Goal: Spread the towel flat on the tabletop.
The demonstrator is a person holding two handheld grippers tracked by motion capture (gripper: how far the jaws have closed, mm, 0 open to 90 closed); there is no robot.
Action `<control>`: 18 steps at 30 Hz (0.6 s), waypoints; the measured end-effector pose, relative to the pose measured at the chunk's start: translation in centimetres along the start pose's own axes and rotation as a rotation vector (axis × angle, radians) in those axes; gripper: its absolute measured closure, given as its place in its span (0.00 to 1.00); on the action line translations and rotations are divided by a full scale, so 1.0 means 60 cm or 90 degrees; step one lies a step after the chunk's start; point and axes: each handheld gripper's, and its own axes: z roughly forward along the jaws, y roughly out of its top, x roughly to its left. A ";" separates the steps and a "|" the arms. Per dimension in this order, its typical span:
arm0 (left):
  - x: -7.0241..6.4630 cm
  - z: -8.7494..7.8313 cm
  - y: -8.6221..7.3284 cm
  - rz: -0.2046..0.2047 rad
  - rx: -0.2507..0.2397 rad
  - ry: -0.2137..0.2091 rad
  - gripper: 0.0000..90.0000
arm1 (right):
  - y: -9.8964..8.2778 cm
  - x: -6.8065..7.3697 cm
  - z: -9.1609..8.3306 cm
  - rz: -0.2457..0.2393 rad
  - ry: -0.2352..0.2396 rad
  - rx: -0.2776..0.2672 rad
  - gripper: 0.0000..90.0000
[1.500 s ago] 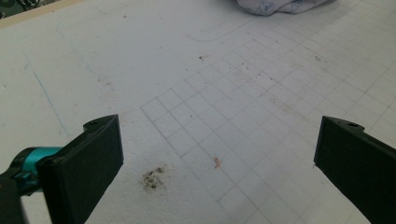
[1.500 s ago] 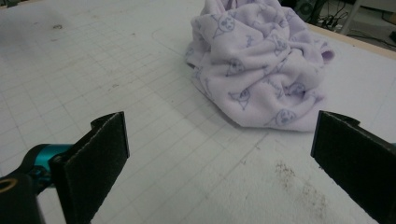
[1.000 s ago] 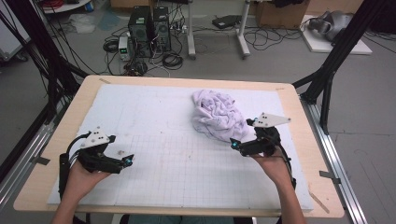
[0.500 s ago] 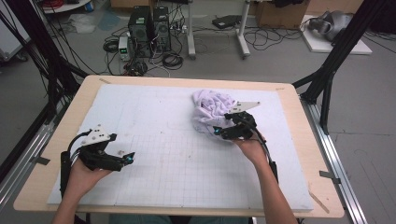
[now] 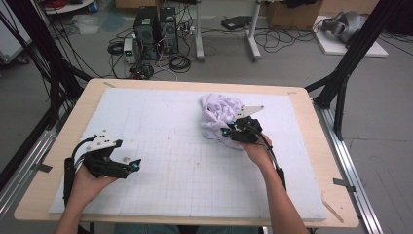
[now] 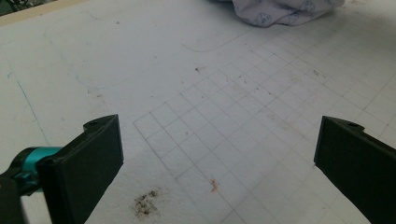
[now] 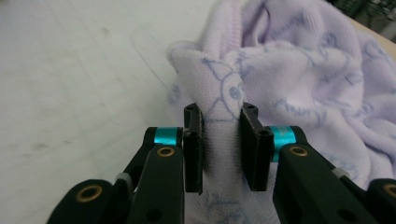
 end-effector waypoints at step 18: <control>-0.010 -0.010 0.018 0.016 -0.018 -0.003 0.02 | 0.073 0.176 -0.111 -0.096 0.238 -0.081 0.84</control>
